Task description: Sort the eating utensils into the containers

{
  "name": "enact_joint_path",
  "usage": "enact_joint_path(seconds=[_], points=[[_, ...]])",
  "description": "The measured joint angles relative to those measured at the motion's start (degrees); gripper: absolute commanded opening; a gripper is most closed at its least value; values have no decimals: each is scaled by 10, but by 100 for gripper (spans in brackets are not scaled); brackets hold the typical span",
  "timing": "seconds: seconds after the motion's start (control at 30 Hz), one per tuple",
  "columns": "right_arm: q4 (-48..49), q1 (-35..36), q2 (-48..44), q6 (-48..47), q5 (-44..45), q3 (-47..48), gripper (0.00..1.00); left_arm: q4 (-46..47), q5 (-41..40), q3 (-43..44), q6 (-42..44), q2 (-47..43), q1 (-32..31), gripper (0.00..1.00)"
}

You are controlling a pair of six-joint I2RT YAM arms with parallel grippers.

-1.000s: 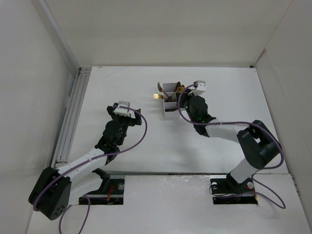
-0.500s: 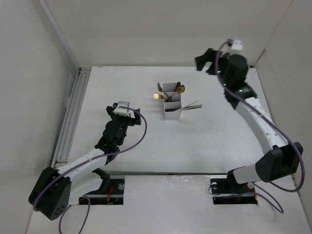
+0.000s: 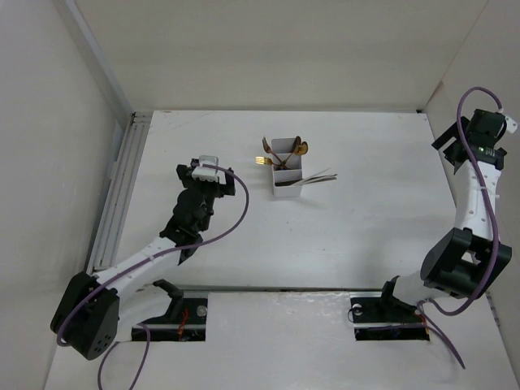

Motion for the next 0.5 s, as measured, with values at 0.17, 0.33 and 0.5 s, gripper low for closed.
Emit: enact_joint_path(seconds=[0.17,0.33,0.5], points=[[-30,9,2,-12,12,3,100,-31,-4,42,6,20,0,93],[-40,9,2,-35,15,3,100,-68,-4,58,1,31,0,93],[-41,9,2,-50,11,-5,100,-97,-1,58,-10,33,0,93]])
